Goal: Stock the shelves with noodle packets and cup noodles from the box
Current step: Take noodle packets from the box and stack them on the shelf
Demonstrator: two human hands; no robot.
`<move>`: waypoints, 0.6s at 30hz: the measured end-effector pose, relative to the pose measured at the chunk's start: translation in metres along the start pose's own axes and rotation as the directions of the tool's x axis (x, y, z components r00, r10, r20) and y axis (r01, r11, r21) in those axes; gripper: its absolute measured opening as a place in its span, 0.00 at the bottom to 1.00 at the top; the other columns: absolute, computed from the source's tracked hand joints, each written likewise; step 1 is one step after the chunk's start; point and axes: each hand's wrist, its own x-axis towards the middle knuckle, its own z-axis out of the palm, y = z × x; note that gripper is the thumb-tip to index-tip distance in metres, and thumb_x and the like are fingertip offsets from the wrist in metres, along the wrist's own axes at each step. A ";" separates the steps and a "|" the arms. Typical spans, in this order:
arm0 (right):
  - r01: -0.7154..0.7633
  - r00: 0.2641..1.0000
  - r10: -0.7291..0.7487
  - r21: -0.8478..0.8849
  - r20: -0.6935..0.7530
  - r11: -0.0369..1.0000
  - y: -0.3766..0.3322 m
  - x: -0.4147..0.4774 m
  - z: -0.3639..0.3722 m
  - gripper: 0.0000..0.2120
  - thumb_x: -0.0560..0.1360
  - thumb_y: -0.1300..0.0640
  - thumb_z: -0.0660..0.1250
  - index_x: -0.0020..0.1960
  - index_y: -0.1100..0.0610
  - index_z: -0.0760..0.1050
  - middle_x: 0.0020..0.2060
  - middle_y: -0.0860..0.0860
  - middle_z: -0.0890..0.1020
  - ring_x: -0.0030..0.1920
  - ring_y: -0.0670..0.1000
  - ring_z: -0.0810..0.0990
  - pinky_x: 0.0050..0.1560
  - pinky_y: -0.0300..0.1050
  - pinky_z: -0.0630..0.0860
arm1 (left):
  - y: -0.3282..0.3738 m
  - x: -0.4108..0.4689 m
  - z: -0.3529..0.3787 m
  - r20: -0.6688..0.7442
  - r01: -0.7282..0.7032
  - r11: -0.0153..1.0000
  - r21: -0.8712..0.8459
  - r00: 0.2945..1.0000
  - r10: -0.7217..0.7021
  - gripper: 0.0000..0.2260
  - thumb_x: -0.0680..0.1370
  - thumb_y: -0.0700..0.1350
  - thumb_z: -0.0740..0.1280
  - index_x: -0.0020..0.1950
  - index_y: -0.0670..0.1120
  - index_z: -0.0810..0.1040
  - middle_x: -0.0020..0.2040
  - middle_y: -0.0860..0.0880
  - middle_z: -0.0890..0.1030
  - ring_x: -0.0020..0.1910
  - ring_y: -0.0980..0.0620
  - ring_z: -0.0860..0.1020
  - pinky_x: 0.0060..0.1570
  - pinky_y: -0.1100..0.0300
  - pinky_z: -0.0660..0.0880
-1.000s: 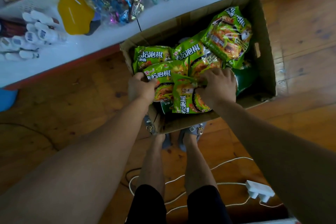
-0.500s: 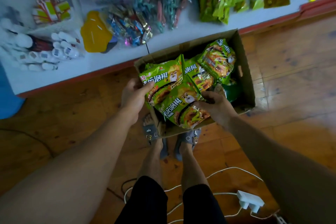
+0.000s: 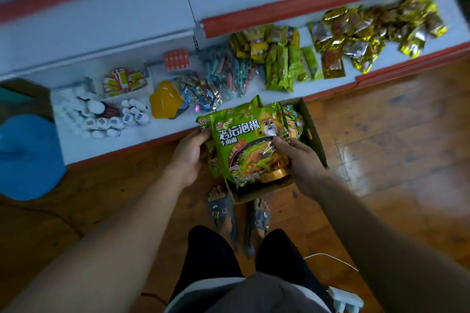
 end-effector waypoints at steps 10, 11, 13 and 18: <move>0.240 0.971 -0.239 -0.052 0.030 0.969 -0.068 -0.105 0.035 0.38 0.75 0.40 0.68 0.79 0.49 0.57 0.75 0.52 0.65 0.73 0.57 0.66 0.72 0.55 0.63 | 0.050 -0.114 0.019 0.041 -0.170 0.974 -0.150 0.983 0.178 0.11 0.82 0.49 0.61 0.48 0.48 0.82 0.40 0.49 0.85 0.41 0.50 0.81 0.42 0.54 0.72; 0.250 0.968 -0.249 -0.025 0.042 0.968 -0.071 -0.113 0.036 0.41 0.72 0.37 0.70 0.79 0.48 0.57 0.75 0.52 0.66 0.72 0.57 0.68 0.73 0.58 0.63 | 0.054 -0.126 0.022 0.046 -0.196 0.970 -0.145 0.978 0.205 0.11 0.82 0.49 0.61 0.49 0.47 0.82 0.38 0.50 0.85 0.39 0.51 0.81 0.41 0.54 0.72; 0.283 0.957 -0.282 -0.015 0.069 0.959 -0.082 -0.132 0.039 0.47 0.68 0.33 0.72 0.79 0.47 0.56 0.75 0.53 0.67 0.70 0.58 0.70 0.71 0.63 0.66 | 0.062 -0.150 0.027 0.040 -0.241 0.962 -0.131 0.968 0.248 0.11 0.81 0.53 0.63 0.50 0.48 0.82 0.41 0.49 0.85 0.42 0.50 0.81 0.45 0.54 0.73; 0.380 0.921 -0.381 0.032 0.076 0.925 -0.114 -0.172 0.052 0.46 0.68 0.36 0.73 0.79 0.48 0.56 0.72 0.54 0.70 0.65 0.58 0.75 0.70 0.62 0.68 | 0.088 -0.203 0.031 0.000 -0.348 0.925 -0.154 0.936 0.352 0.27 0.72 0.66 0.65 0.65 0.51 0.78 0.60 0.46 0.82 0.56 0.47 0.79 0.55 0.49 0.74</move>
